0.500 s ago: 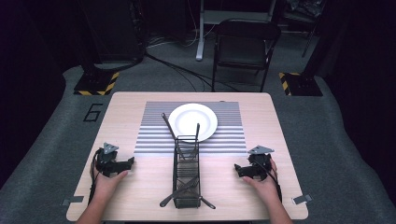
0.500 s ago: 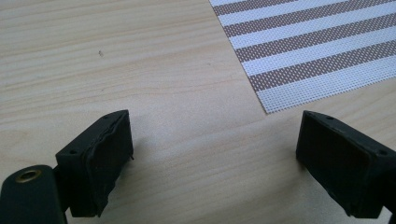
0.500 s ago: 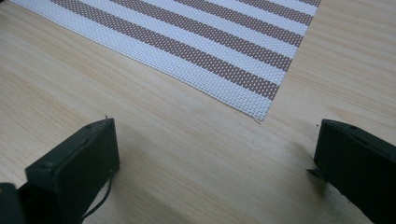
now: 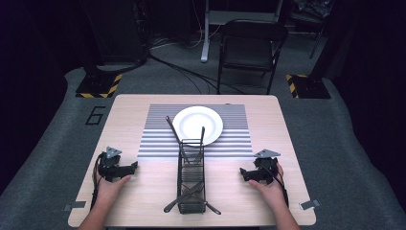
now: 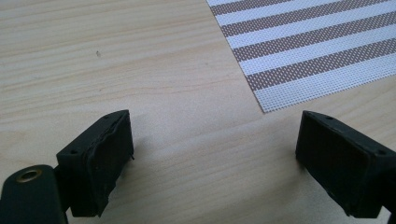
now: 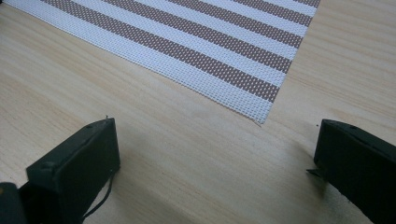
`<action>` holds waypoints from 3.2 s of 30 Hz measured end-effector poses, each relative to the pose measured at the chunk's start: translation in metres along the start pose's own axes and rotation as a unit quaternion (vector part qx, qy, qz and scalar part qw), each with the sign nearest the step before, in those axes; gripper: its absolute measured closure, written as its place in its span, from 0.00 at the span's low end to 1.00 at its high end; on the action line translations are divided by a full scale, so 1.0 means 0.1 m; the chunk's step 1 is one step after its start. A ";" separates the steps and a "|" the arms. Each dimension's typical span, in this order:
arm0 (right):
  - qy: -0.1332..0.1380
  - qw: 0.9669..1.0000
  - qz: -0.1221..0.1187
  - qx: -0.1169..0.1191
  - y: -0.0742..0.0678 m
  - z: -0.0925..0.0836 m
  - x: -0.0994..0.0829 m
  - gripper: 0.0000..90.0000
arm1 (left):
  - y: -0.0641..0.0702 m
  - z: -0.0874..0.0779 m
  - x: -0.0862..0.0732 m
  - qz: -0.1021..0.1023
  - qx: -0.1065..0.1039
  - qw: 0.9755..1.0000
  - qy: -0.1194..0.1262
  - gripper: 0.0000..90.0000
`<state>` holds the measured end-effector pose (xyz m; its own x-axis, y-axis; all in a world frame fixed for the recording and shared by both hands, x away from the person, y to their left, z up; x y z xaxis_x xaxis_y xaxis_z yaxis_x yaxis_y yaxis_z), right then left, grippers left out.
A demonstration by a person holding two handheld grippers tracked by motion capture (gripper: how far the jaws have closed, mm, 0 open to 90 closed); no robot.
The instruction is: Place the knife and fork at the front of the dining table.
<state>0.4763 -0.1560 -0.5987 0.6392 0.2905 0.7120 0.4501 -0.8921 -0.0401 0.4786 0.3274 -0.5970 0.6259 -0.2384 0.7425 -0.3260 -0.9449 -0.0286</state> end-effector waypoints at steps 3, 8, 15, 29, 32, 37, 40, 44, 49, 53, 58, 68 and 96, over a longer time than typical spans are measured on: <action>0.000 1.000 0.000 -0.002 0.00 -0.01 0.00 0.00 | 0.00 0.00 0.00 0.000 0.000 1.000 0.000 0.12; 0.004 1.000 0.004 -0.004 -0.01 -0.02 0.00 0.03 | 0.00 0.00 0.00 0.000 0.000 1.000 0.000 0.12; 0.015 1.000 0.010 -0.005 -0.01 -0.07 0.00 0.18 | 0.01 -0.01 -0.01 0.002 -0.003 1.000 -0.001 0.12; 0.031 0.999 0.009 0.025 -0.22 -0.33 0.18 0.47 | 0.01 -0.01 -0.01 0.002 -0.003 1.000 -0.001 0.12; 0.029 0.999 -0.004 0.027 -0.29 -0.37 0.21 0.47 | 0.01 -0.01 -0.01 0.002 -0.003 1.000 -0.001 0.12; 0.024 0.999 -0.009 0.038 -0.38 -0.39 0.24 0.45 | 0.01 -0.01 -0.01 0.001 -0.003 1.000 -0.001 0.12; 0.024 0.999 -0.017 0.042 -0.42 -0.40 0.26 0.45 | 0.01 -0.01 -0.01 0.002 -0.003 1.000 -0.001 0.12; 0.023 0.998 -0.021 0.050 -0.51 -0.42 0.30 0.46 | 0.01 -0.01 -0.01 0.002 -0.003 1.000 -0.001 0.12; 0.022 0.997 -0.023 0.066 -0.59 -0.45 0.34 0.47 | 0.01 -0.01 -0.01 0.002 -0.003 1.000 -0.001 0.12; 0.022 0.996 -0.035 0.082 -0.70 -0.52 0.42 0.50 | 0.01 -0.01 -0.01 0.002 -0.003 1.000 -0.001 0.12; 0.030 0.994 -0.036 0.098 -0.81 -0.59 0.53 0.52 | 0.01 -0.01 -0.01 0.002 -0.003 1.000 -0.001 0.12; 0.034 0.993 -0.041 0.108 -0.94 -0.62 0.71 0.55 | 0.01 -0.01 -0.01 0.002 -0.003 1.000 -0.001 0.12; 0.040 0.990 -0.058 0.124 -1.14 -0.69 1.10 0.62 | 0.01 -0.01 -0.01 0.002 -0.003 1.000 -0.001 0.12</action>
<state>0.4524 -0.0463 -0.4672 0.5276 0.3479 0.7749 0.6624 -0.7396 -0.1190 0.4770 0.3267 -0.5970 0.6265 -0.2420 0.7409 -0.3322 -0.9428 -0.0271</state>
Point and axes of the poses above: each handheld gripper's, and its own axes: z roughly forward along the jaws, x roughly out of its top, y roughly to its right, the point moved 10 cm from there along z, roughly forward along the jaws, and after that the axes turned 3 degrees about z, right-handed, at the moved point
